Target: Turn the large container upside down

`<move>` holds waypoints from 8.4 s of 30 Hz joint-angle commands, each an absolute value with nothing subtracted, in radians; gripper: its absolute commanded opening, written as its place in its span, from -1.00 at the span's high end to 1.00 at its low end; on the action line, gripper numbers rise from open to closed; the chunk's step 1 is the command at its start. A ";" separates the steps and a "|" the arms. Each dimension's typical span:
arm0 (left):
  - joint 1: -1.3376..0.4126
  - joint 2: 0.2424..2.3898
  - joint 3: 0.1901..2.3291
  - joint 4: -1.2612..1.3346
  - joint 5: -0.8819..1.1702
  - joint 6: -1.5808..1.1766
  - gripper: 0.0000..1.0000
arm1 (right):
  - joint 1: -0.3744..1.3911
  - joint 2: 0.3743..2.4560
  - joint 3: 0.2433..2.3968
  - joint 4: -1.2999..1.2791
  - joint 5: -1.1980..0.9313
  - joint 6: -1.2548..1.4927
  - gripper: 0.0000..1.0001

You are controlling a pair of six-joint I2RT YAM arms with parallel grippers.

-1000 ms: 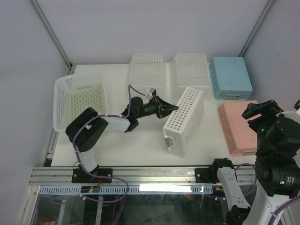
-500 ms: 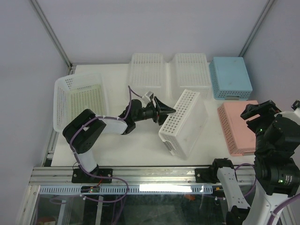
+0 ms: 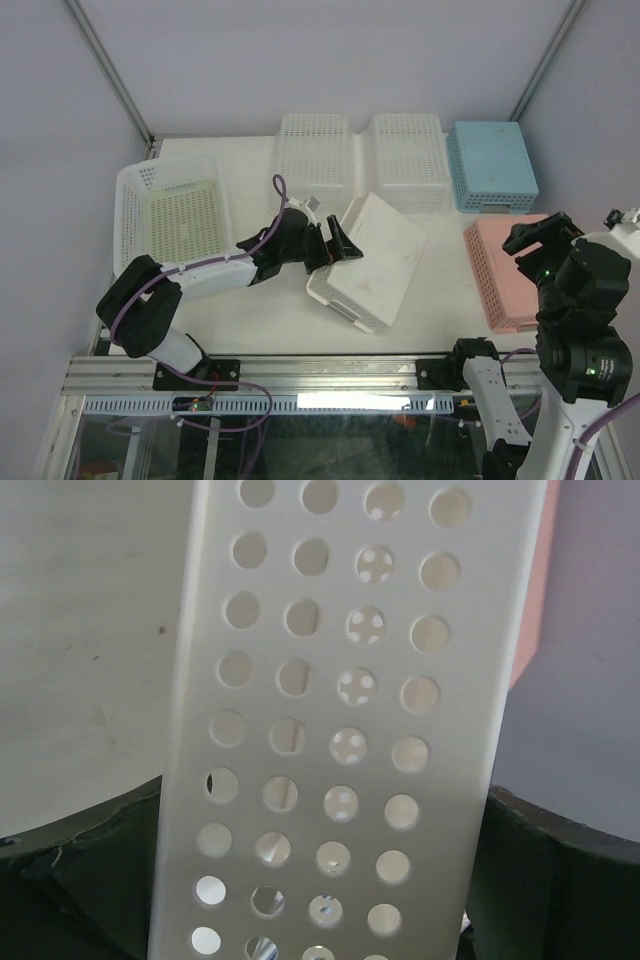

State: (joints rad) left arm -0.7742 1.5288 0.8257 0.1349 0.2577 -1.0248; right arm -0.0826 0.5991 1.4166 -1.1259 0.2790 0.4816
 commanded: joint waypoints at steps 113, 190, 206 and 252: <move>-0.443 1.253 1.092 -0.483 0.074 -0.495 -0.98 | -0.023 0.746 0.759 -0.829 -0.317 0.641 -0.48; -0.557 1.251 1.378 -0.580 0.089 -0.488 -0.98 | 0.933 1.380 0.942 -0.424 0.166 1.169 -0.41; -0.555 1.262 1.346 -0.580 0.088 -0.459 -0.98 | 0.934 1.358 0.889 -0.658 0.314 1.285 -0.20; -0.698 1.555 1.137 -0.565 0.405 -0.508 -0.98 | 0.664 1.009 0.717 -0.488 0.117 1.053 -0.51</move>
State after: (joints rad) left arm -0.6792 1.5967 1.1431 -0.6563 0.2989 -0.4530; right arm 0.7250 0.9916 0.6216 -0.5743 0.0830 1.1278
